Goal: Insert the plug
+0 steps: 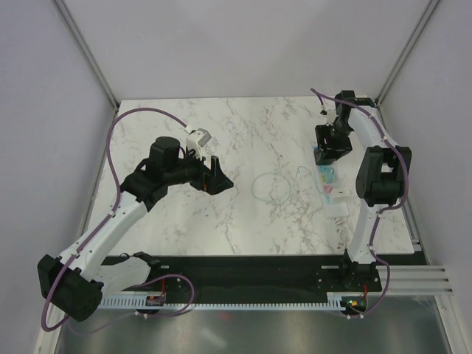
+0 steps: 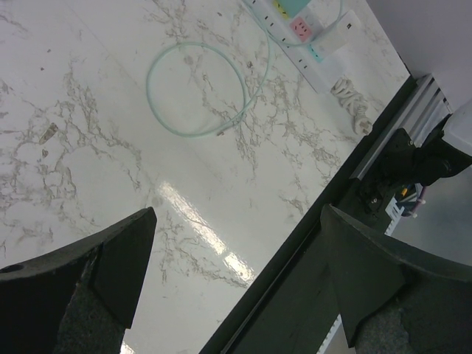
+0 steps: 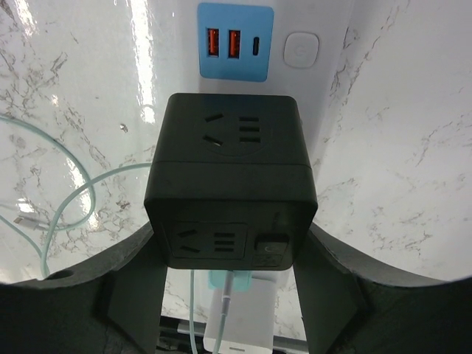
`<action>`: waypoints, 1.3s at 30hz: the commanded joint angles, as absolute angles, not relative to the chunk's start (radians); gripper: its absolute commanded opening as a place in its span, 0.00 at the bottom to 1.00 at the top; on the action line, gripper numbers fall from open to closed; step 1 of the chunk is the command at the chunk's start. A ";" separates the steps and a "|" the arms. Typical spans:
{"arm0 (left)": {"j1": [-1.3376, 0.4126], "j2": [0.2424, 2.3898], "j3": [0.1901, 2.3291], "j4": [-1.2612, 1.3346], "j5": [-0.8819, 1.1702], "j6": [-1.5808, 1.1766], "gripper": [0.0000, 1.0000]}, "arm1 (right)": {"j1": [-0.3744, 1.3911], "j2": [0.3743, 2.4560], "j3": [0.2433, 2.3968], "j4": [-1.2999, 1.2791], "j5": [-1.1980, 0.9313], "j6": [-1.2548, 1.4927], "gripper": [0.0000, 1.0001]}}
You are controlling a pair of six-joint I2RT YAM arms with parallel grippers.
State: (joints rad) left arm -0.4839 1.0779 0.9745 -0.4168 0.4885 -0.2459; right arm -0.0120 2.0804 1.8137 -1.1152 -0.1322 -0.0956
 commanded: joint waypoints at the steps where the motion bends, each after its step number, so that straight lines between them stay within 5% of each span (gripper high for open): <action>1: -0.482 1.068 0.982 -0.403 0.466 -0.244 1.00 | -0.005 2.181 1.886 -1.129 -0.077 -0.083 0.17; 10: -0.482 1.075 0.983 -0.406 0.474 -0.245 1.00 | 0.104 2.233 2.002 -1.141 -0.009 -0.080 0.33; 20: -0.482 1.075 0.982 -0.405 0.485 -0.250 1.00 | 0.120 2.313 2.062 -1.172 0.038 -0.090 0.00; 39: -0.482 1.108 0.976 -0.408 0.456 -0.242 1.00 | 0.132 2.517 2.189 -1.223 -0.038 -0.153 0.00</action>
State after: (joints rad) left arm -0.4839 1.1065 0.9741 -0.4187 0.4721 -0.2459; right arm 0.1139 2.3646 2.2265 -1.3319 0.0002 -0.1349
